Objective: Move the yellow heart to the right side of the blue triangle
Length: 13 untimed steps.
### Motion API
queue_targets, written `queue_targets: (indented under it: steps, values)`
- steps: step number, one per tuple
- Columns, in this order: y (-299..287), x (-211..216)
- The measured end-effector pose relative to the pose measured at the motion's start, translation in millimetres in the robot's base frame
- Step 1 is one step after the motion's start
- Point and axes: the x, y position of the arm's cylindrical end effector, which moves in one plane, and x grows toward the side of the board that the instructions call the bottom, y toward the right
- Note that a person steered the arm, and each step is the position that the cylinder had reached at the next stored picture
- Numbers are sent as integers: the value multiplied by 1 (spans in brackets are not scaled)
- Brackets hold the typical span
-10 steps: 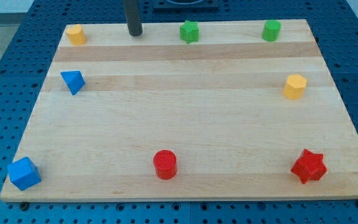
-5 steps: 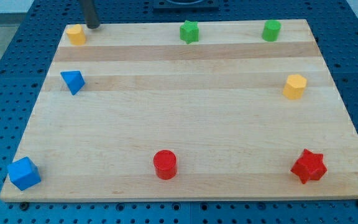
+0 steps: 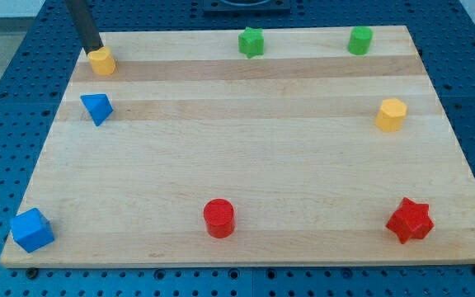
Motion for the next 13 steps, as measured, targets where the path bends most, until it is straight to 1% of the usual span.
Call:
queue_targets:
  steps: [2,5,13]
  values:
    - [3,29]
    - [39,62]
    - [131,94]
